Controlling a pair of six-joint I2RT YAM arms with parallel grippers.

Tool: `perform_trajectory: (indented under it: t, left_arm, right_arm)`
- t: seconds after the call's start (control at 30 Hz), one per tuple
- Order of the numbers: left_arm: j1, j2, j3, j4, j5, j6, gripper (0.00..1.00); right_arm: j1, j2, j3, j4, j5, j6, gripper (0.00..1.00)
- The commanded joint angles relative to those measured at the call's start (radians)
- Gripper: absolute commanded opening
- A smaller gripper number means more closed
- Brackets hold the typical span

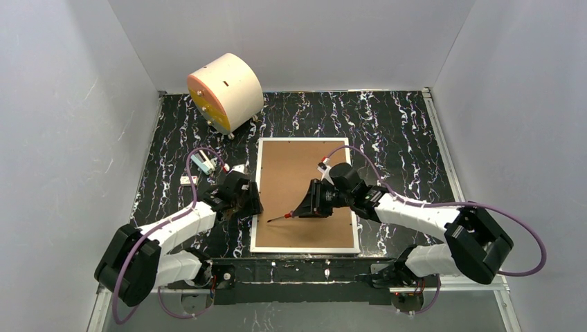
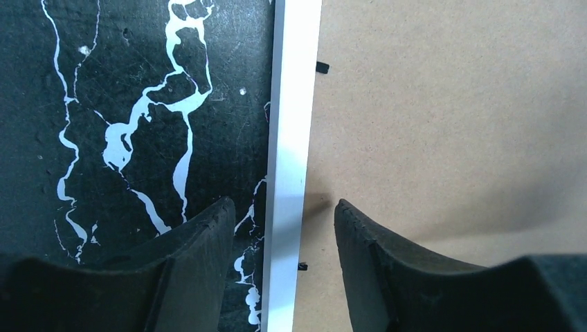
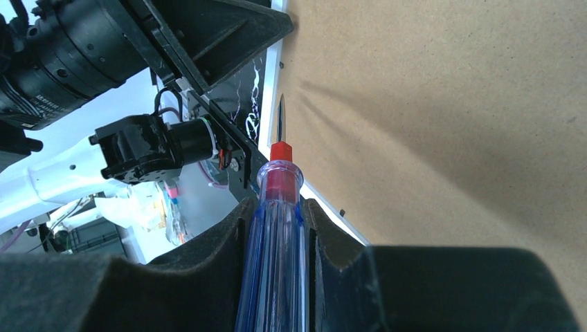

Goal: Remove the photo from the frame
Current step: Release the photo frame item from the photo frame.

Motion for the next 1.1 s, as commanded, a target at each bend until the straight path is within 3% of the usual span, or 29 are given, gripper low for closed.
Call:
perform_trajectory:
  t: [0.0,0.47,1.07]
  left_arm:
    - [0.004,0.005,-0.028,0.012,-0.039,-0.001,0.52]
    - [0.004,0.005,-0.049,0.009,-0.025,0.024,0.21]
    - [0.005,-0.010,-0.040,-0.008,-0.015,0.031,0.14]
  right_arm:
    - [0.022,0.021,-0.002,0.083,0.020,0.001,0.01]
    - [0.058,0.067,0.002,0.123,0.104,0.001,0.01]
    - [0.063,0.159,0.027,0.111,0.105,0.020,0.01]
